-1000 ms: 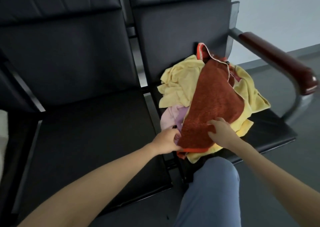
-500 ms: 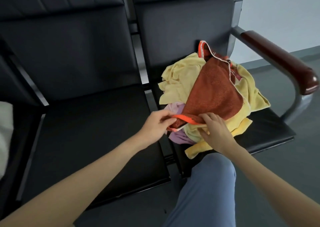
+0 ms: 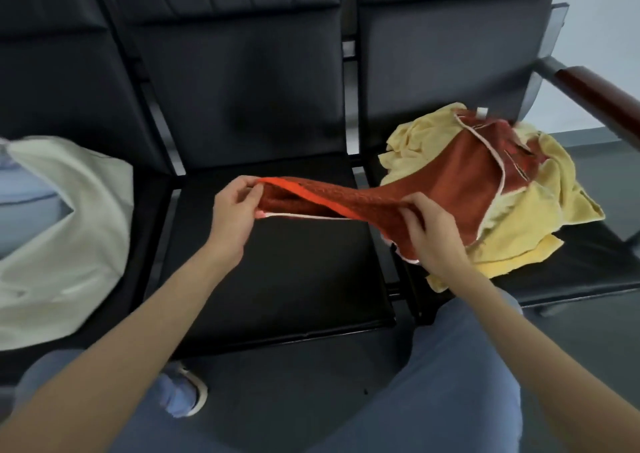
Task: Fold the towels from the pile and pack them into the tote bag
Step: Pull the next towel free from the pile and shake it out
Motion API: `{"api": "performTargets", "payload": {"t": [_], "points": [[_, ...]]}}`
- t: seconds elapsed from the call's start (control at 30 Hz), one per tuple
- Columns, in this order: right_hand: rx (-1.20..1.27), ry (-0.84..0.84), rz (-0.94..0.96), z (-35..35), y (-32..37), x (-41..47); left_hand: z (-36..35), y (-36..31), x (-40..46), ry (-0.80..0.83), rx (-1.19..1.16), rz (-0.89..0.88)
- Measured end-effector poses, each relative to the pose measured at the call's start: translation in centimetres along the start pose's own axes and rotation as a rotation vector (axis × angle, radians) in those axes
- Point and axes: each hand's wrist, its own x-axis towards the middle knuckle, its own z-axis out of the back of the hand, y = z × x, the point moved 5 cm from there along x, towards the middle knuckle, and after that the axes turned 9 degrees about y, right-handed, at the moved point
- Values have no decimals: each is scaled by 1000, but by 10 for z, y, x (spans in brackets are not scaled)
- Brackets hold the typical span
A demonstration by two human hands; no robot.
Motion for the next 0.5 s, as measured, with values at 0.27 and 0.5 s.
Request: {"api": "performTargets", "payload": {"t": [0.27, 0.5], "points": [[578, 206, -127, -106, 90, -2, 113, 56, -25, -306, -5, 137], [1109, 228, -716, -183, 91, -6, 109, 133, -60, -30, 180, 577]]}}
